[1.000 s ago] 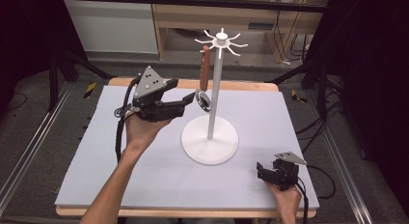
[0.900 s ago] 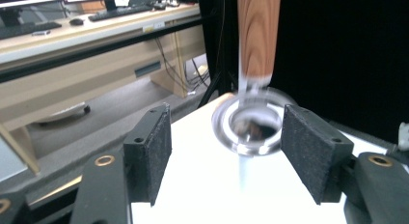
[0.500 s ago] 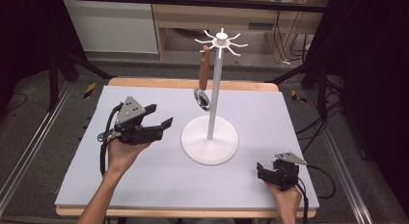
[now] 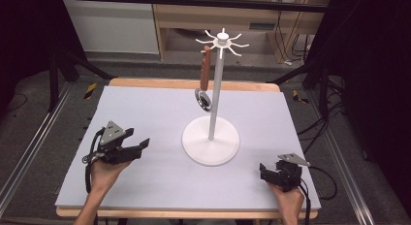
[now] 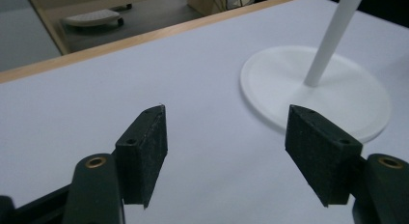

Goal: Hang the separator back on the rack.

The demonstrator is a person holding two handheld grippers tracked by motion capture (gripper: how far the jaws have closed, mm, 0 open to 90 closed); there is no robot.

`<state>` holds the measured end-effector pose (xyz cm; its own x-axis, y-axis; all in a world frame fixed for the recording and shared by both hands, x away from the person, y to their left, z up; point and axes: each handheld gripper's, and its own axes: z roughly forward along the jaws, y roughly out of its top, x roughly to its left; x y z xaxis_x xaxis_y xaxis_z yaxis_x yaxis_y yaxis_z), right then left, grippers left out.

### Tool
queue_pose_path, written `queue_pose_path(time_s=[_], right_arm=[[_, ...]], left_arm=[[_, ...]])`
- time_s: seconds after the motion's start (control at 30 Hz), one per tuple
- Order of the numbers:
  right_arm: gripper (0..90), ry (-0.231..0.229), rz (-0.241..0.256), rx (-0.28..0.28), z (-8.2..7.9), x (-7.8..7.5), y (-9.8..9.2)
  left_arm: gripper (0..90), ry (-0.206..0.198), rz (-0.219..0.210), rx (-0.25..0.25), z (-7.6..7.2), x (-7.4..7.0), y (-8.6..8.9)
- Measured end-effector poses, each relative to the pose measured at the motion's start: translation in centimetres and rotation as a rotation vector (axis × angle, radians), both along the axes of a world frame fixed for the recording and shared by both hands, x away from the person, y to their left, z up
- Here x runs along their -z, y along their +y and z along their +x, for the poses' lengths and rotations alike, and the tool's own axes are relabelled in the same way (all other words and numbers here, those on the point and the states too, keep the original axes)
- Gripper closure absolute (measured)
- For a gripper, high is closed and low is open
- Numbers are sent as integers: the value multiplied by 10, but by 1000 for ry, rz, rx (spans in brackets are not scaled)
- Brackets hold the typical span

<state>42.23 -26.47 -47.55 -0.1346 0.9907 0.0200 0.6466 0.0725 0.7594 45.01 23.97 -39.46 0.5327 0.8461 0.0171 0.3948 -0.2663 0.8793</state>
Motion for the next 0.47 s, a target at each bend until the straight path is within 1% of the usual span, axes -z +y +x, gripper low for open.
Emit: queue_pose_path(time_s=[0.17,0.27,0.33,0.37,0.47], right_arm=[[132,2,-4,11,1,0,-3],[130,5,-6,24,0,0,-4],[130,1,-15,21,0,1,-6],[130,5,-10,26,0,1,-6],[130,9,-15,28,0,1,-7]], left_arm=[[308,35,-7,-70,-5,21,24],[308,58,7,-99,-6,31,33],[308,77,10,-118,-6,39,40],[308,81,10,-123,-6,41,42],[307,91,30,-145,-8,51,49]])
